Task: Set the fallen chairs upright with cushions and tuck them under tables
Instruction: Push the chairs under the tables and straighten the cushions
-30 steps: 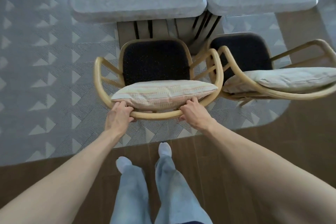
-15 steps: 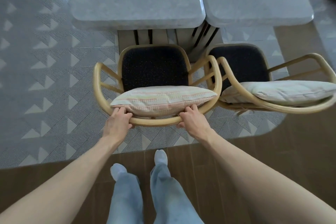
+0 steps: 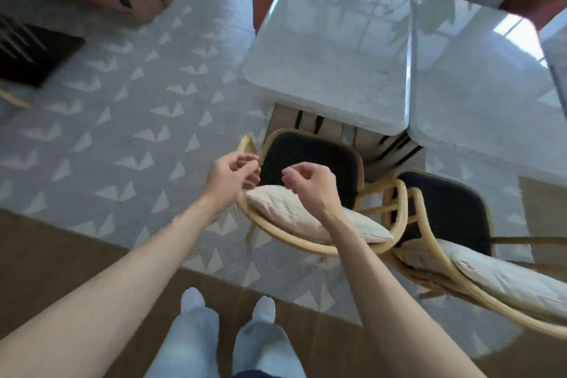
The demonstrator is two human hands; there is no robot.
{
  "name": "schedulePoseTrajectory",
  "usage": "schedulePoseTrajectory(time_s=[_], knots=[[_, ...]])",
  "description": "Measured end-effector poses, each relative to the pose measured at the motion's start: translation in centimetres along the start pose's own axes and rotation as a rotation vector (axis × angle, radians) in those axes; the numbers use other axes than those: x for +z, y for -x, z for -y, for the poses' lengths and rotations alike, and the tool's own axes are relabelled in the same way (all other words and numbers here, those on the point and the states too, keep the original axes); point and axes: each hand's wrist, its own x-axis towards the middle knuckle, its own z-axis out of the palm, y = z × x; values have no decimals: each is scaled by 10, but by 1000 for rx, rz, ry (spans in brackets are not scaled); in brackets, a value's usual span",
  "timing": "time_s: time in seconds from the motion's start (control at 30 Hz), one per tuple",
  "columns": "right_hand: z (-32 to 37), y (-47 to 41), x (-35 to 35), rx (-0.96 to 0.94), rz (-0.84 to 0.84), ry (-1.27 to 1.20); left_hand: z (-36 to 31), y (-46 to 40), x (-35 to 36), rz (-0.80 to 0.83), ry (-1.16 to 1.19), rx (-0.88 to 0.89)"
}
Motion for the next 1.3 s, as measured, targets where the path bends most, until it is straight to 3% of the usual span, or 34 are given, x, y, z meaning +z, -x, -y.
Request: schedulePoseTrajectory(time_s=[0.1, 0.4, 0.67, 0.83, 0.97, 1.3], knots=[[65, -4, 20, -99, 36, -176, -44, 16, -43, -194, 289, 108], [230, 47, 143, -420, 316, -414, -72, 122, -231, -549, 619, 326], [331, 142, 320, -510, 559, -462, 2, 246, -430, -914, 649, 455], [394, 198, 432, -566, 651, -520, 19, 308, -551, -1038, 613, 531], [438, 236, 517, -559, 771, -508, 43, 357, -622, -1141, 576, 482], [513, 240, 690, -474, 884, -504, 79, 344, -771, -1260, 646, 406]])
